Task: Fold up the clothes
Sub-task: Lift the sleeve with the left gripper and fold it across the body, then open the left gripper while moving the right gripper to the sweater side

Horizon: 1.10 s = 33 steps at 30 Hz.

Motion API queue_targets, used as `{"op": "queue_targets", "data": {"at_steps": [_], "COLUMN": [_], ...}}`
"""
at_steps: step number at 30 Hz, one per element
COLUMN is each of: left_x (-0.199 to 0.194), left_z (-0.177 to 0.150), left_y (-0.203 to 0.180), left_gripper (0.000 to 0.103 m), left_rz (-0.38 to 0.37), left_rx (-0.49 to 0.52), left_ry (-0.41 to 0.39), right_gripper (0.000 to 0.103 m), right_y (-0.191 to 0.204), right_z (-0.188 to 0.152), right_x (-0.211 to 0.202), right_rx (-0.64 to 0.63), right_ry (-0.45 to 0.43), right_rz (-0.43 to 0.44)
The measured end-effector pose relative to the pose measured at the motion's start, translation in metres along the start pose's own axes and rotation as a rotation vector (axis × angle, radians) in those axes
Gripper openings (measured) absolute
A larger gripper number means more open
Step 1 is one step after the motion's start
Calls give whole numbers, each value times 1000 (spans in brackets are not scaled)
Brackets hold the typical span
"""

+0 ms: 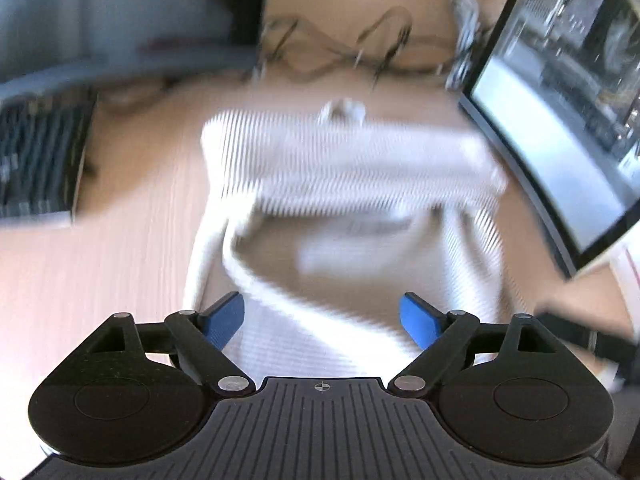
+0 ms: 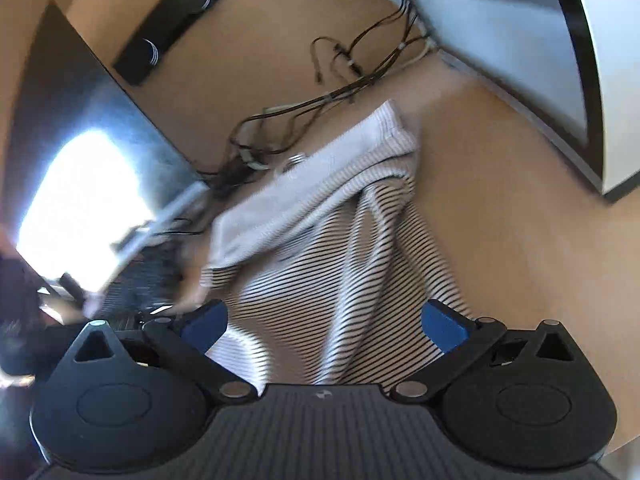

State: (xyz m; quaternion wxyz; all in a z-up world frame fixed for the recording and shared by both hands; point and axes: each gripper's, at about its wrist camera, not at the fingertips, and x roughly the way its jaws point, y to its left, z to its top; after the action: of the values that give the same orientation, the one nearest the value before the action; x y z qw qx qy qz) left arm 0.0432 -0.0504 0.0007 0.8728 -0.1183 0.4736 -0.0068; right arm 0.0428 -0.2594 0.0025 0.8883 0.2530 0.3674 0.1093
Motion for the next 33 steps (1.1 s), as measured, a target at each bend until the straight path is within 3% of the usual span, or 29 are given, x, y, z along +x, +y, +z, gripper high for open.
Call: {"op": "queue_targets", "data": {"at_steps": [3, 9, 10, 19, 25, 28, 31, 33], "left_x": [10, 17, 19, 32, 40, 40, 34, 28], "left_z": [-15, -14, -11, 8, 16, 13, 14, 16], "left_y": [17, 24, 23, 16, 13, 7, 8, 12], "left_gripper": [93, 102, 103, 103, 103, 103, 103, 103], "left_rz": [-49, -133, -134, -65, -20, 6, 1, -19], "left_rx": [-41, -56, -64, -56, -60, -31, -40, -77], "left_ry": [34, -5, -6, -30, -53, -44, 4, 36], "right_gripper": [103, 103, 103, 103, 103, 103, 103, 103], "right_y": [9, 17, 18, 10, 13, 16, 11, 8], "right_z": [-3, -4, -3, 39, 39, 39, 48, 57], "right_x": [8, 44, 48, 95, 102, 103, 97, 82], "right_rx": [-24, -43, -63, -180, -225, -293, -235, -183], "right_ry": [-14, 115, 105, 168, 139, 178, 215, 164], "right_rz": [-42, -103, -102, 0, 11, 22, 34, 48]}}
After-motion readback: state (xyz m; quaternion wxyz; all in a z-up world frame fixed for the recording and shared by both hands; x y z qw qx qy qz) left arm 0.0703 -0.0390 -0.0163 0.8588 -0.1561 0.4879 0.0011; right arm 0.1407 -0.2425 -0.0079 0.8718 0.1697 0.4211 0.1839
